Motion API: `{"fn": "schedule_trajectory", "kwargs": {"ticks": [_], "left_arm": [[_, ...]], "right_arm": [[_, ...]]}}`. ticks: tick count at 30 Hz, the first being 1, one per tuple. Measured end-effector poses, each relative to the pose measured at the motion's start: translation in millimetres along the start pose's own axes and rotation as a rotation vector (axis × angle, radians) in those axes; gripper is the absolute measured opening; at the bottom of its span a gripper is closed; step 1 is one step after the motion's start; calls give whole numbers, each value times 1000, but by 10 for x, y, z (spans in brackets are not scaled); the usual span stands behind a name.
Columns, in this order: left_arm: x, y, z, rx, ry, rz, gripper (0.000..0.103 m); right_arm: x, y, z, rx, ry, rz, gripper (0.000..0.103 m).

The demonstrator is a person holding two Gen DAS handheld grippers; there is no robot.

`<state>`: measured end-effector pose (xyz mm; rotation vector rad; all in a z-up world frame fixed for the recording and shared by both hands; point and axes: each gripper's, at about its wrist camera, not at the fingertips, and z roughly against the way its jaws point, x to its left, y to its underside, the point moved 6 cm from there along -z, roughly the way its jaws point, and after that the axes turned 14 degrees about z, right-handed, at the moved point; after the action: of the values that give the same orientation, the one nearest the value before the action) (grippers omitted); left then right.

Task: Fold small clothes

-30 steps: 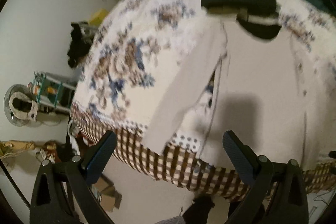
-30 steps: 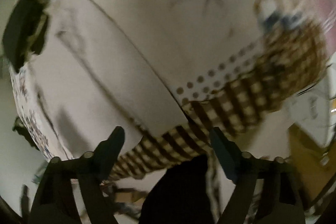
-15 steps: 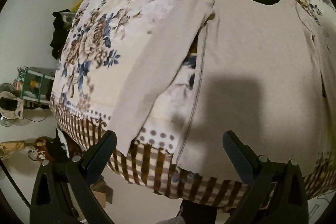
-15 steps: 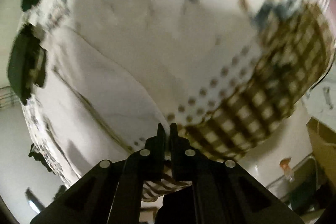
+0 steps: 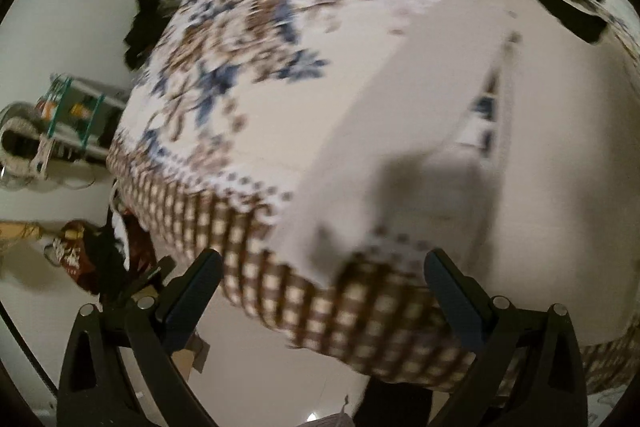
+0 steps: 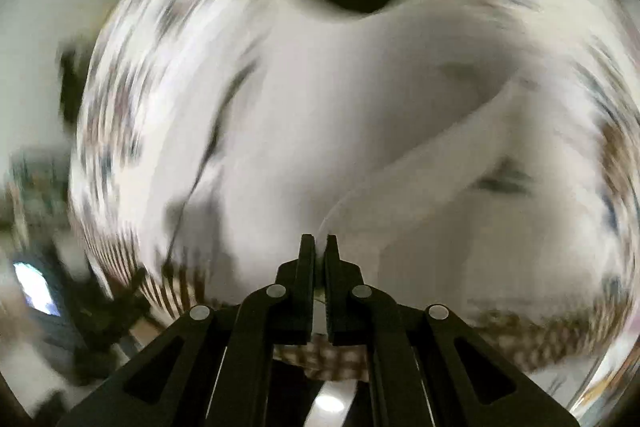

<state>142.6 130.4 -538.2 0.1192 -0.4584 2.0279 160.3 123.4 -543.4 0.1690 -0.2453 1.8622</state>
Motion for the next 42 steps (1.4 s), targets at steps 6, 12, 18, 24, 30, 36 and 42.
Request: {"fn": "schedule_trajectory", "kwargs": {"ticks": [6, 12, 18, 24, 30, 36, 42], "left_arm": [[517, -17, -299, 13, -38, 61, 103], [820, -15, -573, 41, -16, 112, 103], [978, 64, -1040, 276, 315, 317, 103], [749, 156, -1490, 453, 679, 599, 102], [591, -14, -1292, 278, 524, 507, 5], [-119, -85, -143, 52, 527, 140, 5], [-1597, 542, 973, 25, 708, -188, 5]], "right_arm": [[1133, 189, -1270, 212, 93, 289, 4], [984, 287, -1589, 297, 2, 170, 20], [293, 364, -1036, 178, -164, -68, 62], [-596, 886, -941, 218, -59, -277, 62], [-958, 1255, -960, 255, -67, -381, 62], [-1320, 1511, -787, 243, -112, -460, 62], [-2046, 1843, -398, 232, -118, -531, 62]]}}
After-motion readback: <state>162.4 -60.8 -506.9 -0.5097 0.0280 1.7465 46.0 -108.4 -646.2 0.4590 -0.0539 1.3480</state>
